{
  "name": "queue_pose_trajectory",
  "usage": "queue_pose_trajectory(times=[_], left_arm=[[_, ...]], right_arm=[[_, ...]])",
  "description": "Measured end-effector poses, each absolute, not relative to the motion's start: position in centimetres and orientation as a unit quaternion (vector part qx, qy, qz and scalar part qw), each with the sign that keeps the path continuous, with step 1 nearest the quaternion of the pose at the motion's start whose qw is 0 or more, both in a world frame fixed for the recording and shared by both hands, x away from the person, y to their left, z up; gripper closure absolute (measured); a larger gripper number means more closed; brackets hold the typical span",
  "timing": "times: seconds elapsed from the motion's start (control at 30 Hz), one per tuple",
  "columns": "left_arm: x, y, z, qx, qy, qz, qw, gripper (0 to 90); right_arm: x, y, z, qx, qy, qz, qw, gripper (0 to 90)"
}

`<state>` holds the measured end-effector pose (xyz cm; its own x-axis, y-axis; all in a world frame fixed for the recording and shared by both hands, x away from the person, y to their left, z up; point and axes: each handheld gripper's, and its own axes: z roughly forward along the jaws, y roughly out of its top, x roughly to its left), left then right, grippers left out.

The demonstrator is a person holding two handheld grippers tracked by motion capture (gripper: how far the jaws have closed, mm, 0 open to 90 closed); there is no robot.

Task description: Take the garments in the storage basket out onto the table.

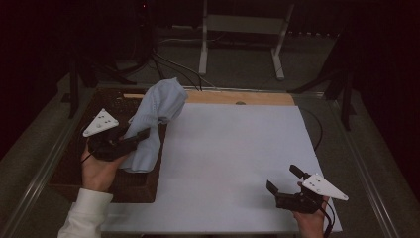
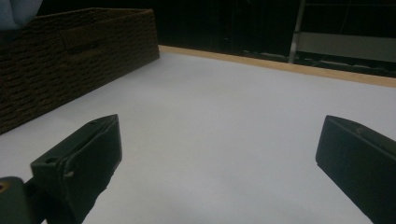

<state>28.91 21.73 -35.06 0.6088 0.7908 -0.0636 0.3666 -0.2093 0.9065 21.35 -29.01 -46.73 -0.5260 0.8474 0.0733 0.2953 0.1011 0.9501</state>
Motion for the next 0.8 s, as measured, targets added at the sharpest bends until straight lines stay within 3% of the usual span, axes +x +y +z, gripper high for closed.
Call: queue_pose_trajectory(times=[0.8], left_arm=[[28.7, 19.0, -34.7, 0.755, 0.359, 0.204, 0.510, 61.8]], right_arm=[[21.3, -29.1, -46.7, 0.411, 0.694, 0.530, 0.262, 0.6]])
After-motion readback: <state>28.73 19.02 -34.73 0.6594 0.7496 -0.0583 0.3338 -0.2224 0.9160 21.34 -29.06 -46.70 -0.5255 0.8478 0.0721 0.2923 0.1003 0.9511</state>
